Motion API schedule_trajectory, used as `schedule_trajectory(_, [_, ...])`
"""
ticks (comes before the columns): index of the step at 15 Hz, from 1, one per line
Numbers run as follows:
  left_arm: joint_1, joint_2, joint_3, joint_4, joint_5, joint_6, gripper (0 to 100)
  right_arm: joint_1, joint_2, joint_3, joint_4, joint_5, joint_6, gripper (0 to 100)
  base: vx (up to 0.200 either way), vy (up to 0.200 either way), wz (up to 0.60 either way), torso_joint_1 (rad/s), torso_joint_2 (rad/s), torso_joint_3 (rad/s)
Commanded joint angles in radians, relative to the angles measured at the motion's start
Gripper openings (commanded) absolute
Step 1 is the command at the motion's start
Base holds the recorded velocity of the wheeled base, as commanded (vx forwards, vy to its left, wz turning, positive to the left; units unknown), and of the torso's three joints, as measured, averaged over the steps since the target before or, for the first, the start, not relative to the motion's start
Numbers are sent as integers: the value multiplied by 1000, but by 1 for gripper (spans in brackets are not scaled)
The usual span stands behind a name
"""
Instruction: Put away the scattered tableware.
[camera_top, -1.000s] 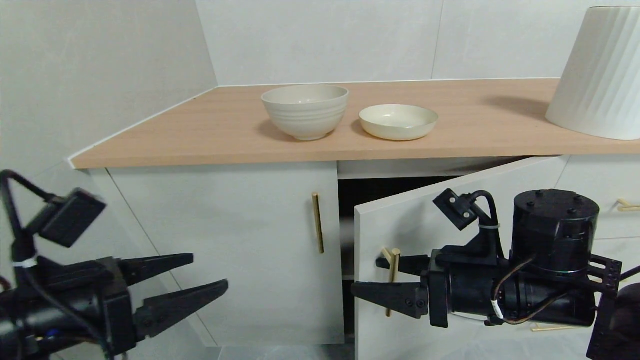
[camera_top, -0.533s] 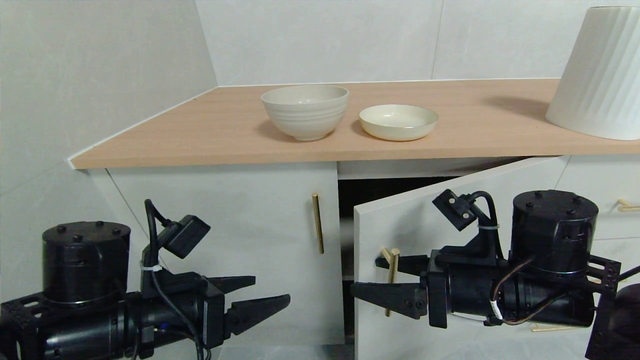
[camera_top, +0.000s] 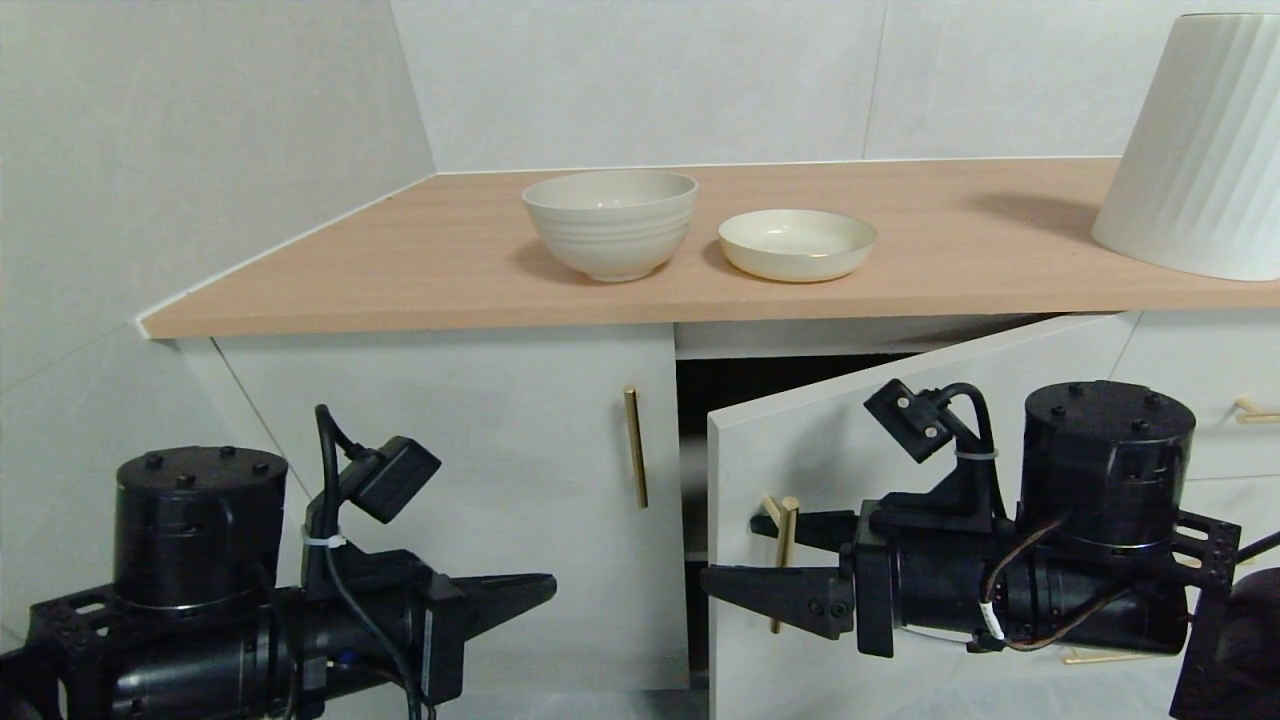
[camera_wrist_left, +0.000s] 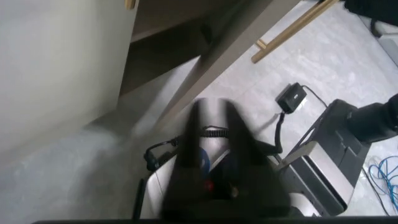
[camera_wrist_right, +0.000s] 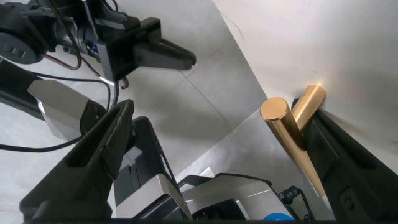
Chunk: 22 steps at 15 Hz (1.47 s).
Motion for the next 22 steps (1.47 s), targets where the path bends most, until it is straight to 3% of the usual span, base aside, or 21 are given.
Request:
schedule_trajectory(1, [-21, -2, -14, 1, 2, 0, 0, 0, 4, 0, 2, -1, 0, 100, 0, 0, 0, 0, 0, 0])
schedule_trajectory(3, [-58, 27, -52, 4, 5, 2, 0, 0, 4, 0, 2, 1, 0, 100, 0, 0, 0, 0, 0, 0])
schedule_trajectory(4, [-81, 75, -100, 2, 25, 0, 0, 0, 4, 1, 2, -1, 0, 100, 0, 0, 0, 0, 0, 0])
schedule_trajectory(6, [-102, 135, -161, 1, 120, 3, 0, 0, -2, 1, 2, -1, 0, 100, 0, 0, 0, 0, 0, 0])
schedule_trajectory(9, [-116, 224, -173, -16, 146, 18, 0, 0, 12, 1, 2, -1, 0, 100, 0, 0, 0, 0, 0, 0])
schedule_trajectory(11, [-136, 319, -158, -225, 154, -21, 0, 0, 15, 5, 2, -1, -1, 100, 0, 0, 0, 0, 0, 0])
schedule_trajectory(13, [-173, 402, -152, -389, 203, -67, 0, 0, 8, 6, 2, -1, -1, 100, 0, 0, 0, 0, 0, 0])
schedule_trajectory(16, [-206, 495, -160, -535, 292, -67, 0, -2, 1, 17, 2, 4, -1, 100, 0, 0, 0, 0, 0, 0])
schedule_trajectory(20, [-252, 572, -181, -722, 297, -64, 0, -6, -4, 40, 2, 4, -7, 100, 0, 0, 0, 0, 0, 0])
schedule_trajectory(22, [-274, 575, -183, -740, 297, -64, 0, -11, -7, 47, 2, 2, -23, 100, 0, 0, 0, 0, 0, 0])
